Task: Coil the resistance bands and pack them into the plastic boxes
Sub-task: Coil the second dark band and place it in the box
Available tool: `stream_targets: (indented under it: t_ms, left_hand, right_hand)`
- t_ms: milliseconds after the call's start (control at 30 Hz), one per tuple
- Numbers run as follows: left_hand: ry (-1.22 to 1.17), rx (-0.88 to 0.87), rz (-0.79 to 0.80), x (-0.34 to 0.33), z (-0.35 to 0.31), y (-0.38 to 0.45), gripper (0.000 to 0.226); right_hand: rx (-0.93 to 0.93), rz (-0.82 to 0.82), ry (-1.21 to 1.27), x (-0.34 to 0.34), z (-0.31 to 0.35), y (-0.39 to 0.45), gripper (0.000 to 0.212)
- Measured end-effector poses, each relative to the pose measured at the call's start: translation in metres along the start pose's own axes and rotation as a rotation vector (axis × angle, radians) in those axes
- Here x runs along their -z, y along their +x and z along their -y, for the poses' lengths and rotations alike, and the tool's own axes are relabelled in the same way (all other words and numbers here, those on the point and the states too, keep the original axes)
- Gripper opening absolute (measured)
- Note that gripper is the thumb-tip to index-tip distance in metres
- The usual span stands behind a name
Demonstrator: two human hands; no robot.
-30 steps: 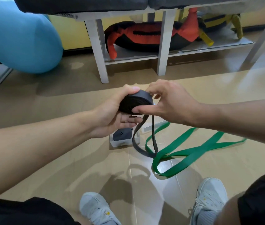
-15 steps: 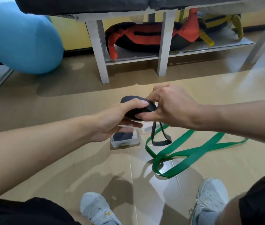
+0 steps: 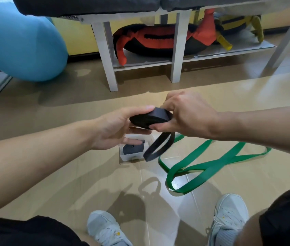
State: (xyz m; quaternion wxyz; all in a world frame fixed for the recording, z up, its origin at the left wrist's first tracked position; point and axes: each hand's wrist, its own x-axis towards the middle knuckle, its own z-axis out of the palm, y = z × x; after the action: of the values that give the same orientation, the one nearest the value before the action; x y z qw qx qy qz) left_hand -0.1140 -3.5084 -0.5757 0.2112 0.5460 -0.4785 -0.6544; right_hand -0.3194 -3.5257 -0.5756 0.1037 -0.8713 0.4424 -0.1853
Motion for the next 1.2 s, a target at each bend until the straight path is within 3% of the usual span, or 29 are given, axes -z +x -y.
stream_targets:
  t_ms: [133,267,400,600,700,800,900,1067,1200]
  left_hand:
    - [0.152,-0.025,-0.059,-0.012,0.001,-0.004,0.054]
    - [-0.008,-0.1,-0.097,-0.008,0.001,-0.002,0.052]
    - [-0.238,-0.126,0.026,-0.005,0.002,-0.001,0.064]
    - [-0.3,-0.085,0.139,-0.001,0.007,0.003,0.065]
    - [-0.021,-0.148,0.001,0.003,0.004,0.004,0.062]
    - [0.605,-0.464,-0.225,0.006,0.002,0.002,0.06]
    - [1.029,-0.642,-0.272,0.005,0.001,-0.003,0.04]
    - [1.185,-0.62,-0.262,-0.002,-0.006,-0.002,0.027]
    - [1.02,-0.552,-0.255,0.004,-0.014,-0.001,0.029]
  right_hand:
    - [0.086,0.048,-0.067,-0.003,0.008,-0.001,0.036]
    - [0.109,-0.083,-0.003,-0.004,0.006,0.002,0.045]
    - [0.127,-0.148,0.143,-0.001,0.002,0.002,0.053]
    - [0.108,-0.065,0.156,-0.002,-0.001,0.001,0.054]
    - [0.072,0.009,0.053,0.0,-0.002,0.0,0.053]
    - [0.04,0.101,-0.061,0.0,-0.001,0.0,0.049]
    - [0.07,0.17,-0.197,-0.001,0.002,0.001,0.042]
    - [0.106,0.195,-0.315,-0.004,0.006,0.001,0.041]
    - [0.033,0.198,-0.167,0.001,0.006,0.007,0.038]
